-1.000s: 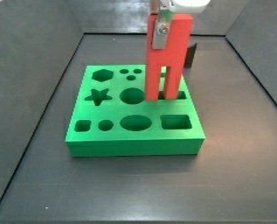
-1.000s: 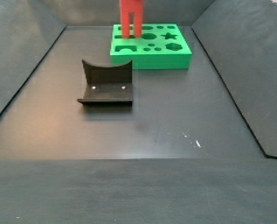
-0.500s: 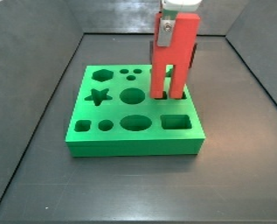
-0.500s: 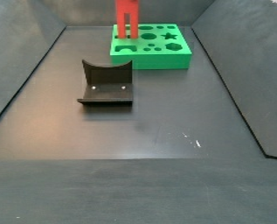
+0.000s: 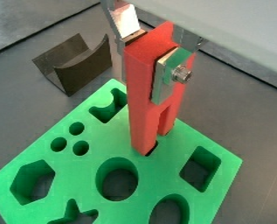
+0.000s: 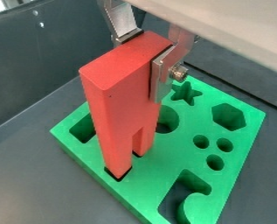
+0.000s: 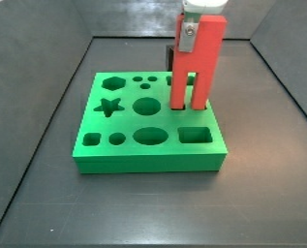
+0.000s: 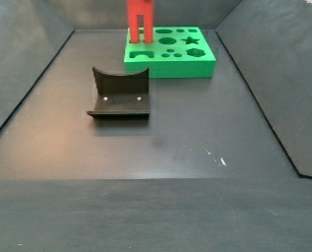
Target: Insert the double-square object.
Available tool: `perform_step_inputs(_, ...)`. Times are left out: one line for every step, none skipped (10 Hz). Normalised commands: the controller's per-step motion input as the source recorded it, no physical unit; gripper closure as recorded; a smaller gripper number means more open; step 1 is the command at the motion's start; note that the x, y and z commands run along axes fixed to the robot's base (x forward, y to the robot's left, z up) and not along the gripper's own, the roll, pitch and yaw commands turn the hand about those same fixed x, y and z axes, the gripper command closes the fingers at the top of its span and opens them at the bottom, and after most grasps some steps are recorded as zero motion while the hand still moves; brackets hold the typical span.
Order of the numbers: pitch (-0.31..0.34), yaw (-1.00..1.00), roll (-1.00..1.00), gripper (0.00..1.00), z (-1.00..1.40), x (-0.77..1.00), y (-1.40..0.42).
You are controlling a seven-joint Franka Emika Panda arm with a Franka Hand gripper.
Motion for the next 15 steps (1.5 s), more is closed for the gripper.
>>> perform_step_inputs(0.0, 0.28, 0.0, 1.0, -0.36, 0.14, 0.0)
perform_step_inputs(0.0, 0.3, 0.0, 1.0, -0.33, 0.11, 0.0)
perform_step_inputs(0.0, 0.28, 0.0, 1.0, -0.32, 0.06, 0.0)
perform_step_inputs(0.0, 0.24, 0.02, 1.0, -0.34, 0.01, 0.0)
perform_step_inputs(0.0, 0.21, 0.07, 1.0, -0.34, 0.0, 0.0)
perform_step_inputs(0.0, 0.21, 0.07, 1.0, -0.34, 0.0, -0.02)
perform_step_inputs(0.0, 0.17, 0.02, 1.0, -0.34, 0.0, -0.06)
perform_step_inputs(0.0, 0.0, 0.0, 1.0, -0.33, 0.0, -0.06)
perform_step_inputs(0.0, -0.02, 0.0, 1.0, -0.28, 0.0, -0.07)
perform_step_inputs(0.0, -0.11, 0.0, 1.0, -0.25, 0.03, -0.08)
perform_step_inputs(0.01, -0.21, -0.01, 1.0, -0.25, 0.03, -0.05)
perform_step_inputs(0.017, -0.19, 0.0, 1.0, -0.31, 0.01, 0.0)
perform_step_inputs(0.046, -0.21, 0.0, 1.0, -0.31, 0.08, 0.0)
perform_step_inputs(0.099, -0.33, 0.0, 1.0, -0.31, 0.26, 0.01)
perform_step_inputs(0.104, -0.32, 0.0, 1.0, -0.31, 0.25, 0.05)
